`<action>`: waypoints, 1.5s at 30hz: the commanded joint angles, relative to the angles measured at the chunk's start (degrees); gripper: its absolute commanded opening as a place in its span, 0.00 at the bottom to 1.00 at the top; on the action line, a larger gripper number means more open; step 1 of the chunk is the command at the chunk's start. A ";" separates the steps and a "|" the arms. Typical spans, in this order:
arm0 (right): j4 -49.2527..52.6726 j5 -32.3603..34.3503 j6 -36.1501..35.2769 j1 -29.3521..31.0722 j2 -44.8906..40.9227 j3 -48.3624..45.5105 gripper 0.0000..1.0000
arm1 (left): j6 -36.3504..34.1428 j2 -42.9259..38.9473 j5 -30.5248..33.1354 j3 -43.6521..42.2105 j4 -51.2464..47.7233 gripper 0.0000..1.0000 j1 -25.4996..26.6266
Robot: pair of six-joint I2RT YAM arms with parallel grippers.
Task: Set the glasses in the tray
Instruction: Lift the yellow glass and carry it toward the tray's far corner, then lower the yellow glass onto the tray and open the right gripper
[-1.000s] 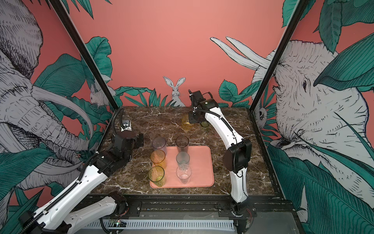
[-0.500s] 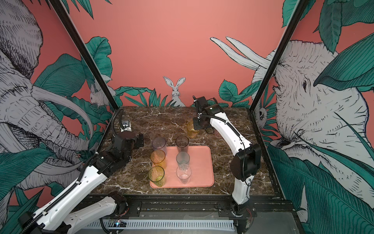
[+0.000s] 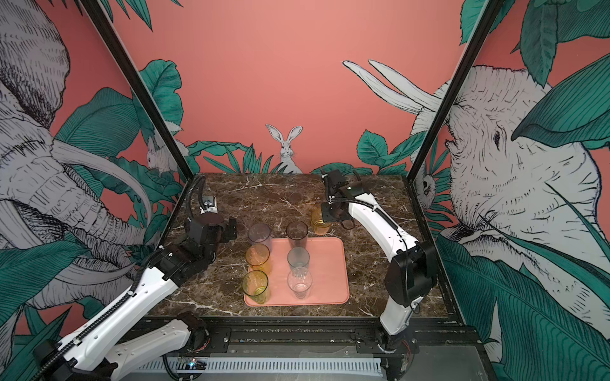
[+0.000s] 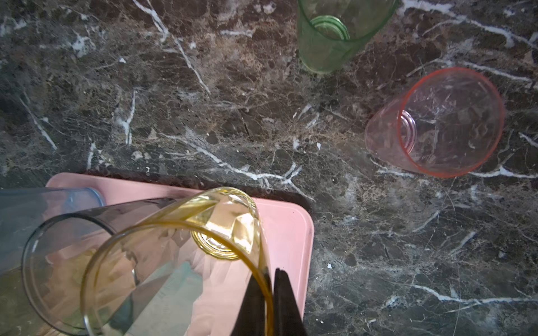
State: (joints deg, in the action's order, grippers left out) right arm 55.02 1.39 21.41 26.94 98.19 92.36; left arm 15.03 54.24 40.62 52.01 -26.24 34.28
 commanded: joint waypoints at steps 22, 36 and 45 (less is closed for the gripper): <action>-9.37 1.87 2.67 -0.60 -8.19 -16.28 0.00 | 1.23 1.40 -1.51 0.00 1.76 0.99 -0.29; -10.80 2.34 2.76 -1.74 -6.87 -19.53 0.00 | 0.97 2.53 -1.45 -0.32 2.16 0.99 -0.31; -12.48 1.80 2.94 -2.55 -6.87 -21.43 0.00 | 0.97 2.70 -1.77 -0.29 2.42 0.99 -0.30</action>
State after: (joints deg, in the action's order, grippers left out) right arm 43.92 2.83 23.81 24.80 91.77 71.20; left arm 15.44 57.08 39.09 52.01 -24.88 34.28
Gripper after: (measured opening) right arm 0.058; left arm 0.992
